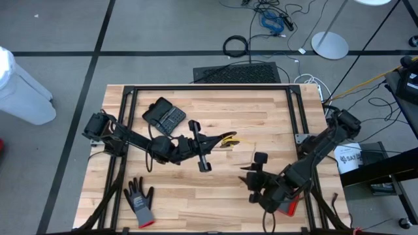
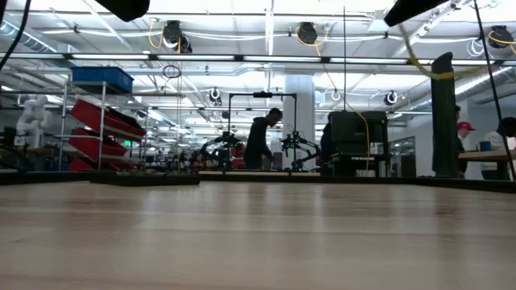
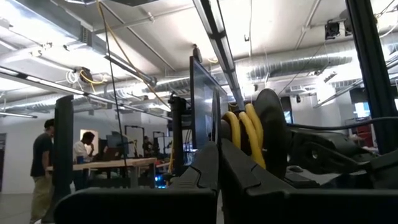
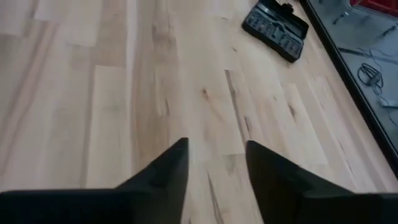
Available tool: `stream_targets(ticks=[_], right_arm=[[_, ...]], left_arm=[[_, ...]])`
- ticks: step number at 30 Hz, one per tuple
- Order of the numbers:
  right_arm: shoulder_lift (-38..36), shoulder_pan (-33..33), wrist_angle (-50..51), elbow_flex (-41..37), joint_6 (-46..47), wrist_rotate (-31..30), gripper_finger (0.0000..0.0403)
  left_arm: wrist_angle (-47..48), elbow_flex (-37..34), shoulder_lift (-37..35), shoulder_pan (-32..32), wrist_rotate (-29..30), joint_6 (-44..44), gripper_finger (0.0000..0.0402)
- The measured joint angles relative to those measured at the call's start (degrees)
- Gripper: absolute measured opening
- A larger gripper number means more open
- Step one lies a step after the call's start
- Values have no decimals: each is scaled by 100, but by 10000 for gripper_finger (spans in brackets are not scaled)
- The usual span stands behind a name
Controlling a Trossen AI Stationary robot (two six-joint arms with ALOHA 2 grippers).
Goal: Coil cords
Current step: Coil the yellow wire onto the spool
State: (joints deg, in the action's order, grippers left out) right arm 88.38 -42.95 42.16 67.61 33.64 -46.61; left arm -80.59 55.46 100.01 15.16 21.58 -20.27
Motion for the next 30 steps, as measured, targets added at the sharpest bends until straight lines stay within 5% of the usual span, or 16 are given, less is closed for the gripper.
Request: stream_targets(ticks=[6,18,25,30], right_arm=[[-261,-443,-468,0,-205,-864,186],[-791,-1224,-599,3,-486,-3398,169],[-512,-1131,98,2,153,-3865,167],[-404,-1066,1262,2,1433,-3884,167]], left_arm=[[55,0,0,-2,11,-9,2],[54,0,0,-13,44,-11,2],[56,0,0,2,171,-326,2],[54,0,0,24,245,-420,2]])
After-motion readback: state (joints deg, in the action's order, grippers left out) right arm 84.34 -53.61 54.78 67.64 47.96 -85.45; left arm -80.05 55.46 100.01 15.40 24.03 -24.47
